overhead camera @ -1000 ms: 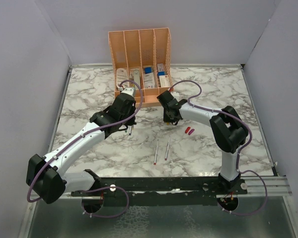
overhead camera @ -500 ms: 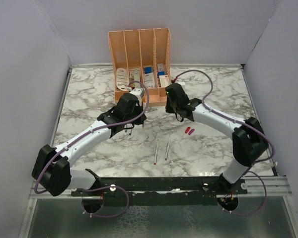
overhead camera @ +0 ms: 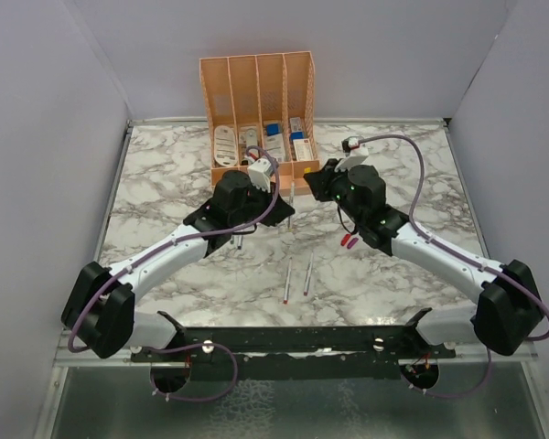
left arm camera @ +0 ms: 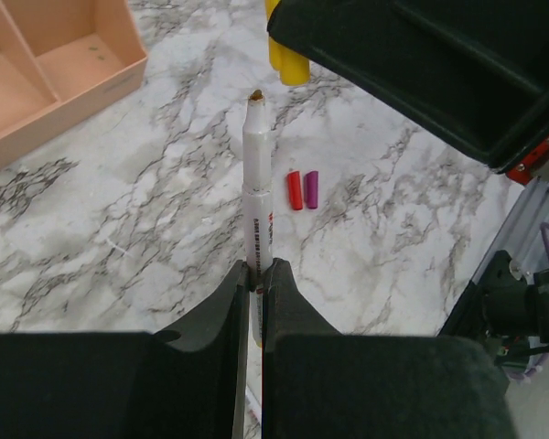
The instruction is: Insert the pens into the pen caps
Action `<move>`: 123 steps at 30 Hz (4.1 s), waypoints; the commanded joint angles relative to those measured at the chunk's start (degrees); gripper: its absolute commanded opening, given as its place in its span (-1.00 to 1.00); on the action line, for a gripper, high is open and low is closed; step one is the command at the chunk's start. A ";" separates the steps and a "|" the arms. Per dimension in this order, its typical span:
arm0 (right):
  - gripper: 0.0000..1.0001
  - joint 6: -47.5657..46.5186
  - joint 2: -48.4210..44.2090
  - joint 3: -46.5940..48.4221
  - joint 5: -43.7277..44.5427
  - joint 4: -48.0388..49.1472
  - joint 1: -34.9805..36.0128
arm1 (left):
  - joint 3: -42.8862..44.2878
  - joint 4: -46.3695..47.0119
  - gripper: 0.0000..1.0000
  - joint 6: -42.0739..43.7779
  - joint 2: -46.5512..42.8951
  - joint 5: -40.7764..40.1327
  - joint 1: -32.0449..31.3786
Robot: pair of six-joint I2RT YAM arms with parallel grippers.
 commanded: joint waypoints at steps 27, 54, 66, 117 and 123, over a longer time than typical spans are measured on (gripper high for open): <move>-0.98 -3.36 -7.31 -11.51 -7.81 26.64 0.06 | 1.95 9.80 -1.00 -5.87 1.36 10.34 -0.90; -0.98 -2.59 -6.11 -12.52 -9.58 25.74 0.03 | 3.26 9.58 -1.00 -5.76 3.23 10.42 -1.17; -0.98 -2.10 -5.39 -12.63 -10.45 25.48 0.44 | 2.93 9.90 -1.00 -6.08 2.87 9.71 -1.13; -0.99 -4.29 9.59 -2.15 -11.67 -5.68 9.80 | 6.35 9.11 -1.00 2.02 -4.64 -19.89 1.14; -0.98 -4.15 12.51 -1.10 -11.76 -7.31 10.25 | 6.46 9.31 -1.00 2.39 -5.34 -19.45 1.72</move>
